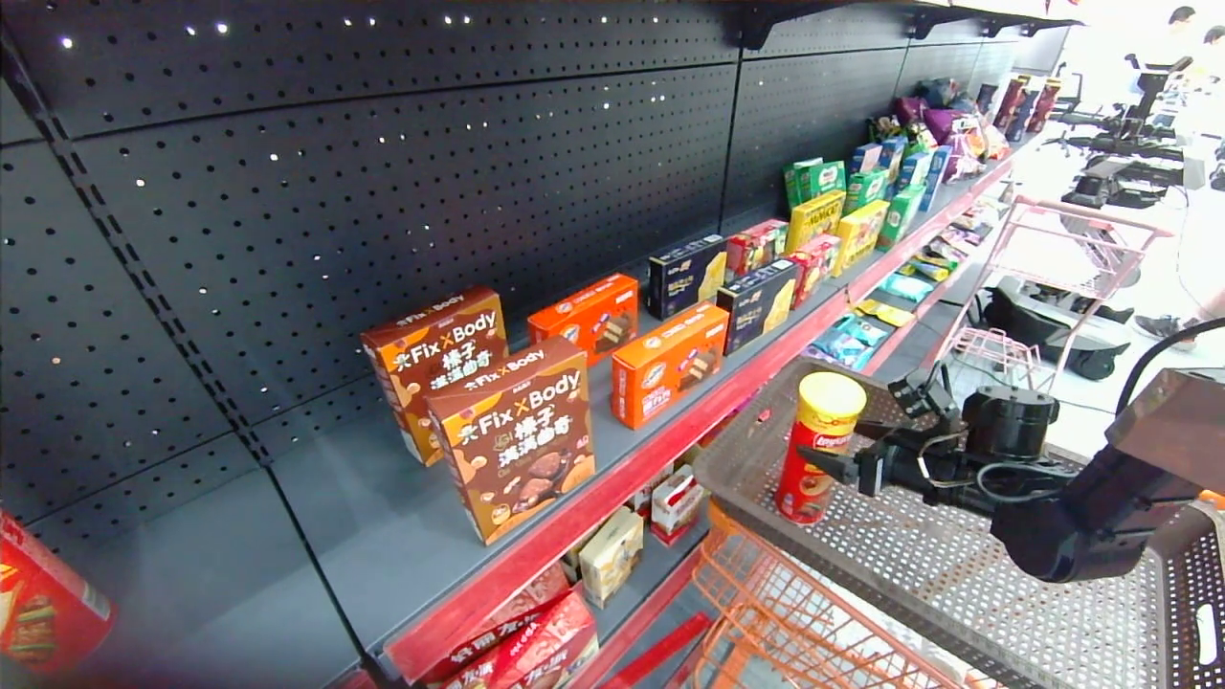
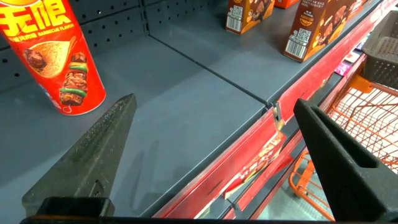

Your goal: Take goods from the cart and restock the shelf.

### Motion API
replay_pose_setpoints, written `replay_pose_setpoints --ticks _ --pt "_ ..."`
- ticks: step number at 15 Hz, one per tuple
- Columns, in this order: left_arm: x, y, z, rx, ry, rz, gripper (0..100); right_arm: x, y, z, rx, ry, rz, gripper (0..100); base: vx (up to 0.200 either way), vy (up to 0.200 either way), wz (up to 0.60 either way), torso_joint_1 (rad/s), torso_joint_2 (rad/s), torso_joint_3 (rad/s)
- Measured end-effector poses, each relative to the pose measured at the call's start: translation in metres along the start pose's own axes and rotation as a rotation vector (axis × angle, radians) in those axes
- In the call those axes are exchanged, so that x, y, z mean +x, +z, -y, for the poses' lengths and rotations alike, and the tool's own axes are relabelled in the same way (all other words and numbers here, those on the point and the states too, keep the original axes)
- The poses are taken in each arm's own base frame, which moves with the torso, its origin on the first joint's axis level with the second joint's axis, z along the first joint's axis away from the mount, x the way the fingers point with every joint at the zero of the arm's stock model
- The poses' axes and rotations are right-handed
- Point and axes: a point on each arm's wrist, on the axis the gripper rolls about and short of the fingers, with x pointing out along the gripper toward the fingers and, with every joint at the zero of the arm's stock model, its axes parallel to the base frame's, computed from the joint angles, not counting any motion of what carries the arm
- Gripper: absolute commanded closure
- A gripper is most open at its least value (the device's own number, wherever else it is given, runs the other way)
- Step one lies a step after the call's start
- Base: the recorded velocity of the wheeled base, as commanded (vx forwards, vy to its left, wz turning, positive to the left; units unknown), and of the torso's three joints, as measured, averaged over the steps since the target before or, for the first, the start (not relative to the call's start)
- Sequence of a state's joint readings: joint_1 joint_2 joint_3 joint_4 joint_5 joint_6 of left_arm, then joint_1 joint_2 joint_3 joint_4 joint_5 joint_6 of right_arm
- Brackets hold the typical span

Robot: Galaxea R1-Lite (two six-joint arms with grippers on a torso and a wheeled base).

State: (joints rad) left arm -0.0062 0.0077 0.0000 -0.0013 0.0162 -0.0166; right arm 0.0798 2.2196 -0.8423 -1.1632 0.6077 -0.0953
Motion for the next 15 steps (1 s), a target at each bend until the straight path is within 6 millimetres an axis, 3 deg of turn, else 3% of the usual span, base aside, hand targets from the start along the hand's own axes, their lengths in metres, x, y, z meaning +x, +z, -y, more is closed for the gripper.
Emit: replay_pose_setpoints --ticks 6,11,12,15 --pt "0.000 0.000 0.000 0.000 0.000 0.000 0 0.025 -0.008 0.001 0.002 0.032 0.009 0 0.000 0.000 0.00 0.000 0.00 0.000" --pt "0.000 0.000 0.000 0.000 0.000 0.000 0 0.031 -0.013 0.000 0.013 0.046 0.002 0 0.000 0.000 0.00 0.000 0.00 0.000" --pt "0.000 0.000 0.000 0.000 0.000 0.000 0 0.032 -0.014 -0.001 0.011 0.051 0.005 100 0.000 0.000 0.00 0.000 0.00 0.000" --pt "0.000 0.000 0.000 0.000 0.000 0.000 0 0.032 -0.016 0.000 0.009 0.050 0.007 100 0.000 0.000 0.00 0.000 0.00 0.000"
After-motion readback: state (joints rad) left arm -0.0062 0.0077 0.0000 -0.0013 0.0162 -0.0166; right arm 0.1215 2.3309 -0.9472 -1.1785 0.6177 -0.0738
